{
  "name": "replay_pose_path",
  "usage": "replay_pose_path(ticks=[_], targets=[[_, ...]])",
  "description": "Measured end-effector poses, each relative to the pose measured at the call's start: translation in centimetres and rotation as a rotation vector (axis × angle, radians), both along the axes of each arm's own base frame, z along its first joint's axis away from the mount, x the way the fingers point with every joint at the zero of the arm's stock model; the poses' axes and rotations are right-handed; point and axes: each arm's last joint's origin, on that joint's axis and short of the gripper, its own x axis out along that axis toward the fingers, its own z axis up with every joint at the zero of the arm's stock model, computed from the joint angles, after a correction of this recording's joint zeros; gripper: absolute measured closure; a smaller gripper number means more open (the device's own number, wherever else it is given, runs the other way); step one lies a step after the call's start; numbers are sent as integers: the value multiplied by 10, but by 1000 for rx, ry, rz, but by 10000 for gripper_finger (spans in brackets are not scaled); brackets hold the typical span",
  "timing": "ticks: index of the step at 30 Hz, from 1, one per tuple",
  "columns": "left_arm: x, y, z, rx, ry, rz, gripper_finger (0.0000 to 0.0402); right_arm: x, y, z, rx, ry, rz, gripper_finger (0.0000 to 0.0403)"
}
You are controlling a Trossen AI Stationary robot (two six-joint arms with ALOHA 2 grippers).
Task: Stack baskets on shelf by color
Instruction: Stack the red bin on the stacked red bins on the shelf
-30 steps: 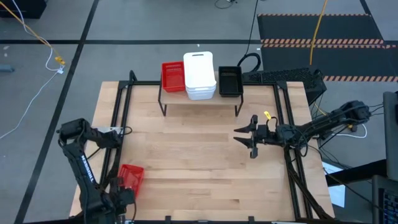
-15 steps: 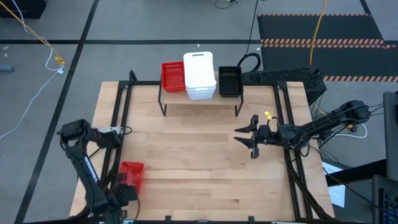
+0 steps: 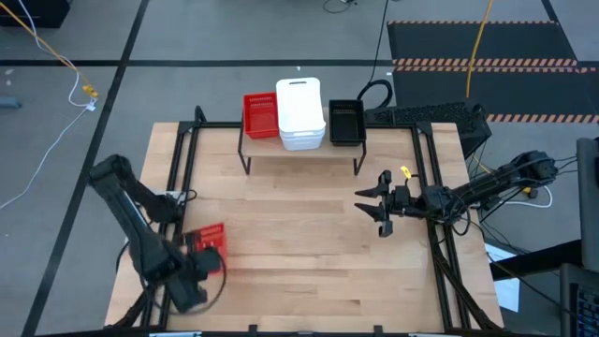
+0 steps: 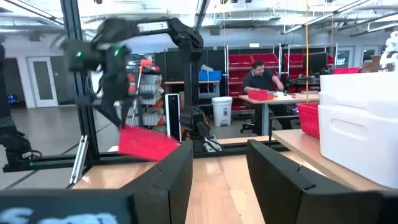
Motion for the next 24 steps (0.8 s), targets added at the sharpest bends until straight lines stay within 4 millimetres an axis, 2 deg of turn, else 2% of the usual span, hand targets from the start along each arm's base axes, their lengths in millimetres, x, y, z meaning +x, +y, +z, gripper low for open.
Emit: replay_pose_path(ticks=[5, 10, 14, 19, 24], targets=[[4, 41, 59, 46, -128, 8, 394, 0, 0, 1, -4, -5, -1, 259], [11, 83, 102, 169, -274, 5, 391, 0, 0, 1, -12, -9, -3, 259], [22, 117, 116, 314, -322, -23, 394, -1, 0, 3, -40, -23, -14, 259], [38, 168, 119, 543, -251, -16, 394, 0, -4, 2, -49, -9, -81, 259], [52, 225, 125, 633, -237, 27, 394, 1, -8, 2, -56, -7, -105, 259]])
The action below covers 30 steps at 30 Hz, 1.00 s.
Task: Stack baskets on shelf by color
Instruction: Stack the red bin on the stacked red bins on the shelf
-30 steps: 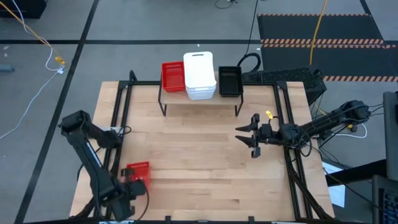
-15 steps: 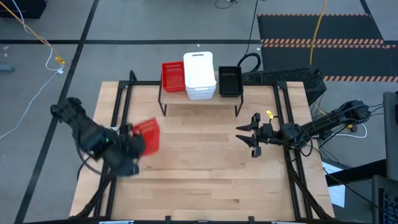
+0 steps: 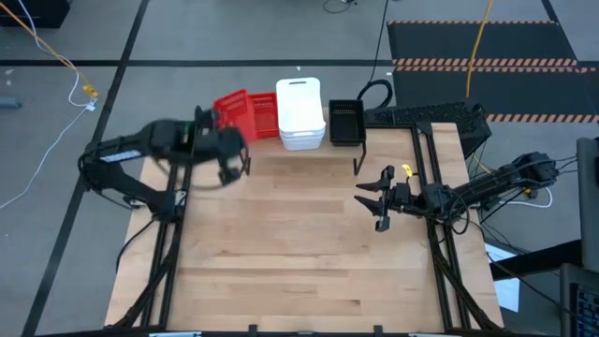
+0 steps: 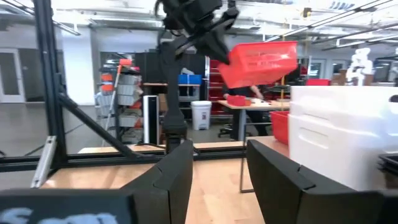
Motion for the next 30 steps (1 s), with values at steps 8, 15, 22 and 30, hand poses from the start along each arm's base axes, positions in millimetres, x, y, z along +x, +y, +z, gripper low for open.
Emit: replay_pose_path(ticks=[8, 15, 22, 30], targets=[[15, 75, 3, 8, -56, -35, 394, 1, -6, -1, -30, 21, -44, 259], [34, 117, -24, -63, 26, 1, 393, 2, -14, -3, -46, 46, -94, 259], [54, 132, -48, -95, 110, -4, 387, 3, -25, -3, -48, 48, -156, 259], [61, 133, -58, -123, 151, -24, 382, 3, -33, -3, -48, 50, -199, 259]])
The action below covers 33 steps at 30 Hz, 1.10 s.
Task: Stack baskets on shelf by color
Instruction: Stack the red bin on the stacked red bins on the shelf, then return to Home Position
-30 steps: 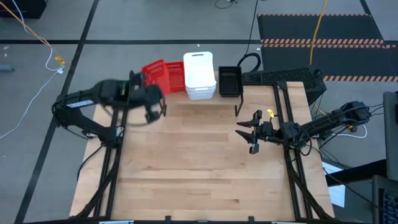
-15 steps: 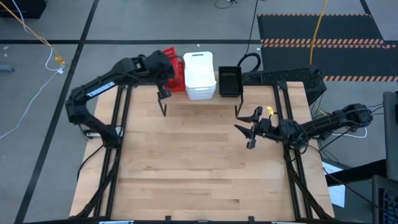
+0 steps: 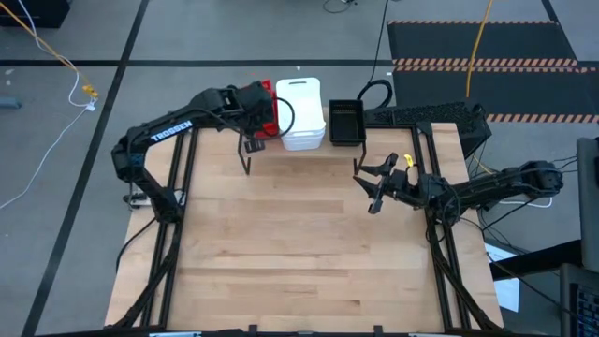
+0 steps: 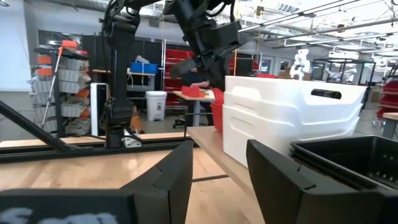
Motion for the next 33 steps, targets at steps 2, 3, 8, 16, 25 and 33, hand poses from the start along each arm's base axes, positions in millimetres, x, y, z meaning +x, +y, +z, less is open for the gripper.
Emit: replay_pose_path(ticks=[2, 3, 8, 16, 25, 33], targets=[[0, -1, -1, -17, 10, -10, 383, 0, 0, 0, 0, 2, 0, 259], [0, -3, -1, -19, 18, -20, 381, 0, 0, -1, -1, 5, 1, 259], [3, -12, -2, -25, 41, -55, 345, 0, 0, -2, 2, 19, 4, 259], [8, -24, -1, 5, 41, -71, 279, 1, 0, -3, 26, 26, 8, 259], [-28, -59, 26, -130, -343, -166, 285, 3, 7, -14, 111, 109, 225, 259], [-79, -112, -46, -90, -772, -297, 343, 11, 20, -28, 171, 198, 386, 259]])
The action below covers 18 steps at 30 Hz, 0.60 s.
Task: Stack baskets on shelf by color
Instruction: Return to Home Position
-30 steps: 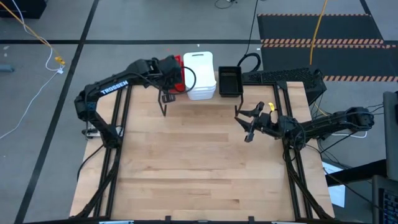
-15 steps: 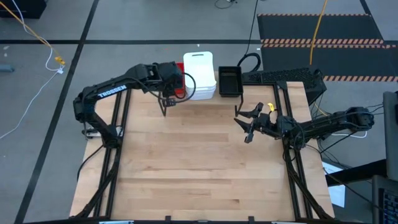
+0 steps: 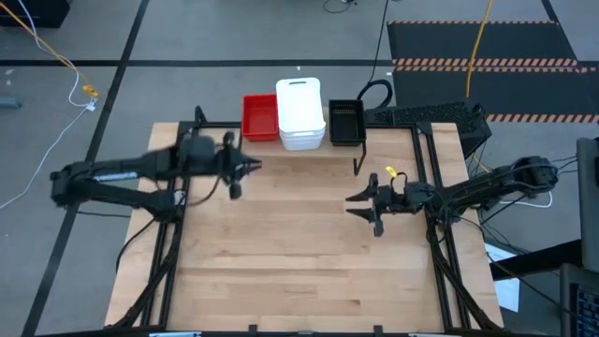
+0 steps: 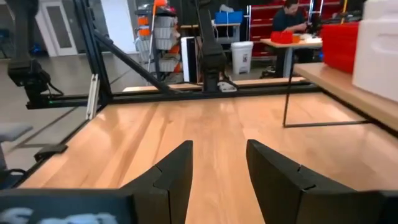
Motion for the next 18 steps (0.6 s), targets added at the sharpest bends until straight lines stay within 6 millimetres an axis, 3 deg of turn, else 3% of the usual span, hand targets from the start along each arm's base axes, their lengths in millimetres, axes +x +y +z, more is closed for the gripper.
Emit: replay_pose_path(ticks=[4, 7, 11, 18], targets=[[-17, -20, -36, -5, -158, -74, 369, 11, 2, 8, 27, -14, 8, 259], [-32, -28, -52, 8, -240, -113, 387, 17, 3, 24, 1, -54, 75, 259], [-53, -30, -54, 45, -357, -84, 397, 16, 3, 49, -59, -65, 238, 259], [-86, -32, -57, 53, -468, -73, 385, -9, 1, 75, -101, -81, 256, 259]])
